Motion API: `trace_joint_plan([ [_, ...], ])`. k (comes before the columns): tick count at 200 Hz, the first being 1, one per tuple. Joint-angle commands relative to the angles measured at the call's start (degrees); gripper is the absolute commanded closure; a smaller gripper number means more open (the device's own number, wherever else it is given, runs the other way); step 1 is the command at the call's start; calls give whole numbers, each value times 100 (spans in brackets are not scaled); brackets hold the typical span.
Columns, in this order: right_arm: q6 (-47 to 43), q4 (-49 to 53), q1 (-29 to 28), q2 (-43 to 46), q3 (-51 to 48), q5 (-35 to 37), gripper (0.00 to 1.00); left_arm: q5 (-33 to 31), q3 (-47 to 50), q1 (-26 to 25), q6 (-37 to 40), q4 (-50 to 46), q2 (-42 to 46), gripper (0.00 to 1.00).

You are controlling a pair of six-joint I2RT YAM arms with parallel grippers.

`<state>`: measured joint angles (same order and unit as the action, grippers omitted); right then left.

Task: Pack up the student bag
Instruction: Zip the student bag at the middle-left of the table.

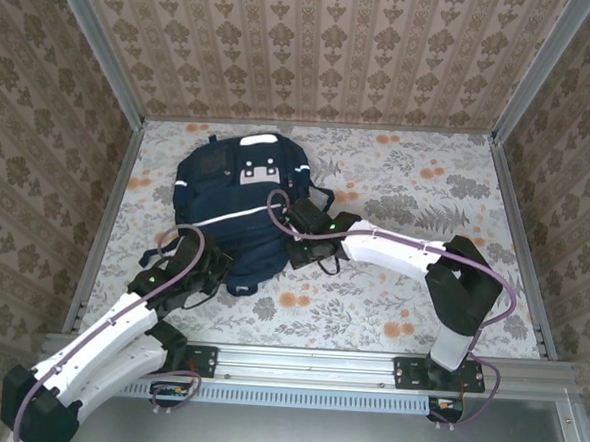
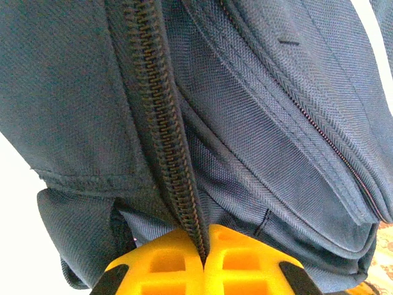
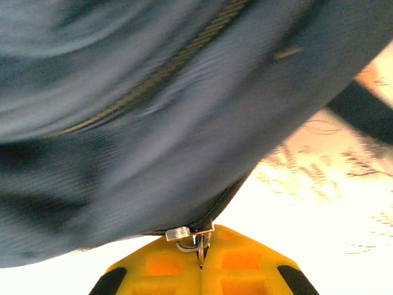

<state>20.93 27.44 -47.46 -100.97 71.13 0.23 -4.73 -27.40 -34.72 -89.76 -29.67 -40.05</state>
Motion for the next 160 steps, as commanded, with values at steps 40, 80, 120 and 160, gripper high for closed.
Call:
trace_joint_plan([
  [40,-841,-556,689,-307,90,1206,100,-174,-140,251,560,-1179,654,100],
  [80,-1171,-1425,1288,-764,408,793,100,330,-229,591,1043,-1585,1084,100],
  [120,-1376,-1441,1623,-1477,1141,423,100,1019,-402,1153,1615,-1665,1085,100],
  [160,-1045,-1300,2114,-2016,1705,-122,100,1666,-474,1665,2089,-1872,1109,100],
])
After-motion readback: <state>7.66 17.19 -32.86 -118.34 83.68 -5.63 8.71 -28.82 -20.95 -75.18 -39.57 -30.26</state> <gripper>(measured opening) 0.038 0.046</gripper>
